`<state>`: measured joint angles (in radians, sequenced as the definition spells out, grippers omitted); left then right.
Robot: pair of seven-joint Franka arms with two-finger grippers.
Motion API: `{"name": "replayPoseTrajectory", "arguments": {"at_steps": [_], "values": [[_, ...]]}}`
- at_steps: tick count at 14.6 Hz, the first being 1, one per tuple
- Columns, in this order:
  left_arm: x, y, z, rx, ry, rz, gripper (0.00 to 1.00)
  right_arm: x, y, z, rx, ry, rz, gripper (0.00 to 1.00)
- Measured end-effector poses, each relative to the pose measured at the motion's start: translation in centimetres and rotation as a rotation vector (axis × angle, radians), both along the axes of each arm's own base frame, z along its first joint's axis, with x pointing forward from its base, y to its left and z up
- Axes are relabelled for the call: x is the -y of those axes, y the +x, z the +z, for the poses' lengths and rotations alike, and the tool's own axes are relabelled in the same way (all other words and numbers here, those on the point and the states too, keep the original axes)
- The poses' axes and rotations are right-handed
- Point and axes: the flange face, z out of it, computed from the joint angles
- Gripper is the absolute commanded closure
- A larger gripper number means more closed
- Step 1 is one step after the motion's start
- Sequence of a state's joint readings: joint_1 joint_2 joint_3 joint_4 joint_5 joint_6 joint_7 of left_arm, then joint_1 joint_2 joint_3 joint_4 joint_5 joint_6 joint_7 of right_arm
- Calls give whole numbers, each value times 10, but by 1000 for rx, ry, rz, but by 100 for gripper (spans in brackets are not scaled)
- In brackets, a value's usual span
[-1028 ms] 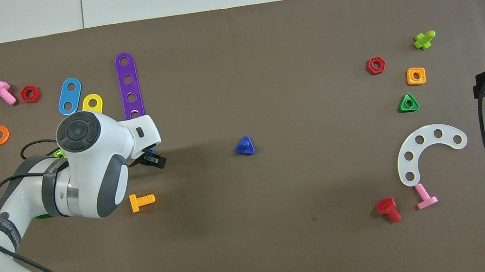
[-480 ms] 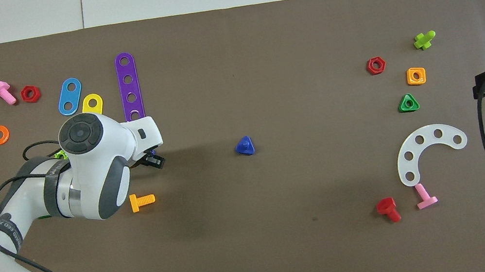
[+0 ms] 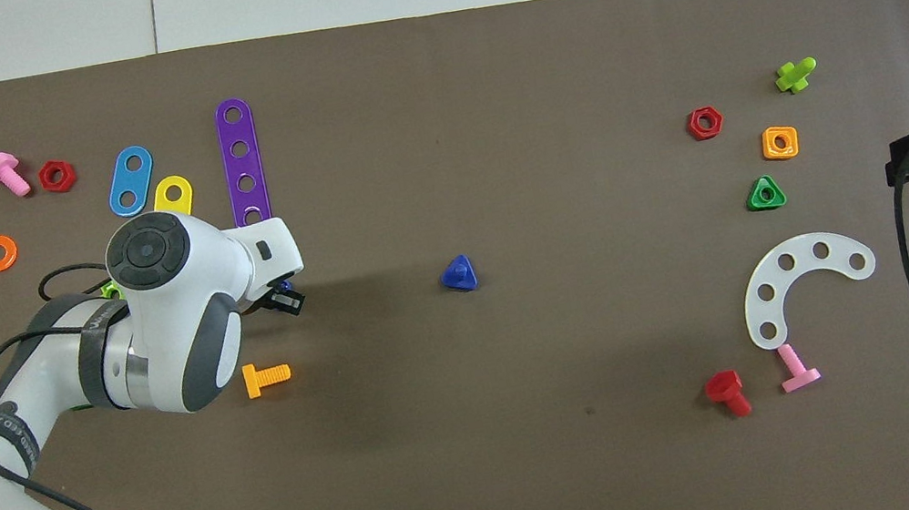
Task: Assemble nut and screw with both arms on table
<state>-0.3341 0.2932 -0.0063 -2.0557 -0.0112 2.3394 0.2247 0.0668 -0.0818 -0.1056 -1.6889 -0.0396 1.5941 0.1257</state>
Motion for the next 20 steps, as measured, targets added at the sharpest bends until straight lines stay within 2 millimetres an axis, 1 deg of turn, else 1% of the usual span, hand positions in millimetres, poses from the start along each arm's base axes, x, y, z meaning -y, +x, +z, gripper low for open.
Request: {"name": "replayPoseTrajectory", "arguments": {"at_steps": [1,3,5,7,8,9,11,14,20], "values": [[0,0,0,1,0,1,66,0,0,0,0,0,0,0],[0,0,0,0,0,1,77,0,0,0,0,0,0,0],[0,0,1,-1,0,1,91,0,0,0,0,0,0,0],[1,4,6,9,-5,10,92,0,0,0,0,0,0,0],[2,7,10,17,-8,31,96,0,0,0,0,0,0,0],[4,10,15,20,-11,57,98,0,0,0,0,0,0,0],[9,17,30,11,-10,124,98,0,0,0,0,0,0,0],[33,21,53,5,-11,217,98,0,0,0,0,0,0,0],[102,8,72,-14,-32,390,98,0,0,0,0,0,0,0]]}}
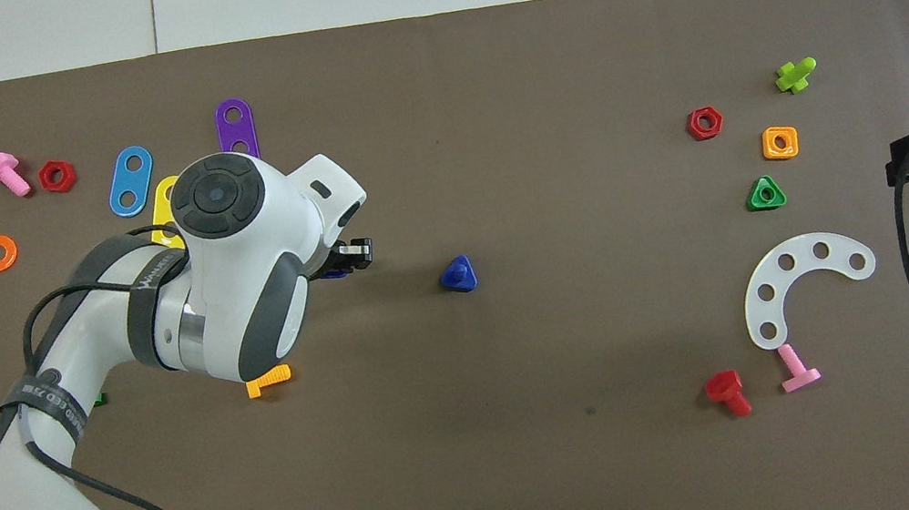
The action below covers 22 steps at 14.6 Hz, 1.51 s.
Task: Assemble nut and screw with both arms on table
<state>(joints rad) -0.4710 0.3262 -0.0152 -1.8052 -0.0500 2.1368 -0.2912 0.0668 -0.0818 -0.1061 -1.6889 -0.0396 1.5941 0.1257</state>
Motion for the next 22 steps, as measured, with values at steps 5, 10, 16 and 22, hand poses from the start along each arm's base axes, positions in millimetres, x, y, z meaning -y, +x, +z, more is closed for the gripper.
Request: {"name": "replayPoseTrajectory", "arguments": {"at_steps": [5,10,16,22], "values": [[65,-9,28,-26,-19,92,97,0,0,0,0,0,0,0],[112,-9,29,-36,-17,143,97,0,0,0,0,0,0,0],[139,-13,20,-42,-12,153,98,0,0,0,0,0,-1,0],[147,-20,10,-56,5,143,99,1,0,0,0,0,-1,0]]}}
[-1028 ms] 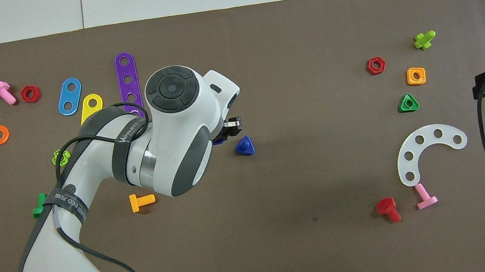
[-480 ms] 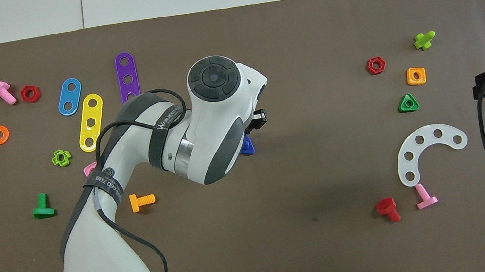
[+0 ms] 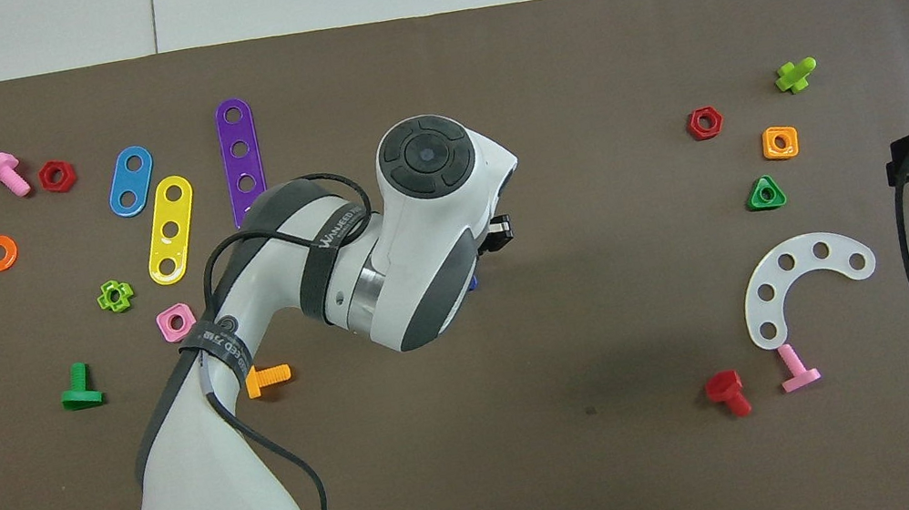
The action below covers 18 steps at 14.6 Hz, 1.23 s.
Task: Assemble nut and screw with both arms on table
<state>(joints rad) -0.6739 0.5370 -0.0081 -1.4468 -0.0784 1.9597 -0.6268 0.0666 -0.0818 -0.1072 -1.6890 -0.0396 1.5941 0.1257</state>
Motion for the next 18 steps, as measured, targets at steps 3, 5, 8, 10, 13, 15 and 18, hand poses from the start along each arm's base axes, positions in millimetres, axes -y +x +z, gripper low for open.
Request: {"name": "replayPoseTrajectory", "arguments": {"at_steps": [3,5,8,10,13,15,18], "values": [[3,-3,-4,-5,6,7,100,0,0,0,0,0,0,0],[3,-4,-8,-8,10,10,100,0,0,0,0,0,0,0],[3,-10,-21,-16,20,13,100,0,0,0,0,0,0,0],[5,-14,-29,-14,21,20,100,0,0,0,0,0,0,0],[7,-16,-31,-10,21,30,100,1,0,0,0,0,-2,0],[6,-16,-34,-4,17,33,100,1,0,0,-1,0,-3,0],[6,-17,-42,5,12,33,96,2,0,0,-1,0,-3,0]]}}
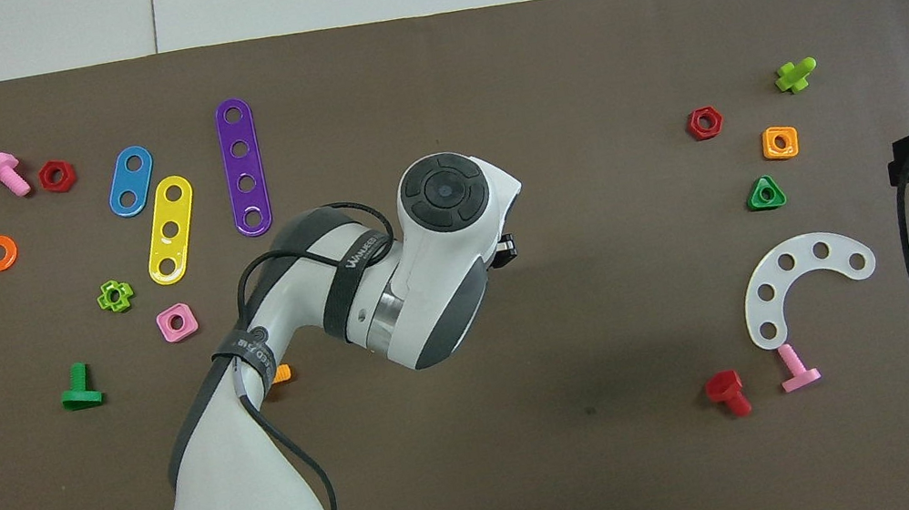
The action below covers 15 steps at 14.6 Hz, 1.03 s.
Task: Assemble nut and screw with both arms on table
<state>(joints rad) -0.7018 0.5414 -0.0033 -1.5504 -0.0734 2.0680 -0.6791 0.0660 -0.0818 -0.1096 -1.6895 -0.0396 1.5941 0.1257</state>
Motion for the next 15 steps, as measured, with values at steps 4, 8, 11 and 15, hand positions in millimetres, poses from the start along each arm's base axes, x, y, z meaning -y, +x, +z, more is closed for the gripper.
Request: {"name": "replayPoseTrajectory", "arguments": {"at_steps": [4,8,11,15], "values": [[1,-1,-2,6,-5,0,41,0,0,0,-1,0,0,0],[1,0,-1,16,-7,-2,13,1,0,0,-1,0,-1,0],[0,1,-1,21,-3,-4,5,1,0,0,-1,0,-2,0],[0,2,-1,25,0,-6,0,1,0,0,-1,0,-3,0]]}}
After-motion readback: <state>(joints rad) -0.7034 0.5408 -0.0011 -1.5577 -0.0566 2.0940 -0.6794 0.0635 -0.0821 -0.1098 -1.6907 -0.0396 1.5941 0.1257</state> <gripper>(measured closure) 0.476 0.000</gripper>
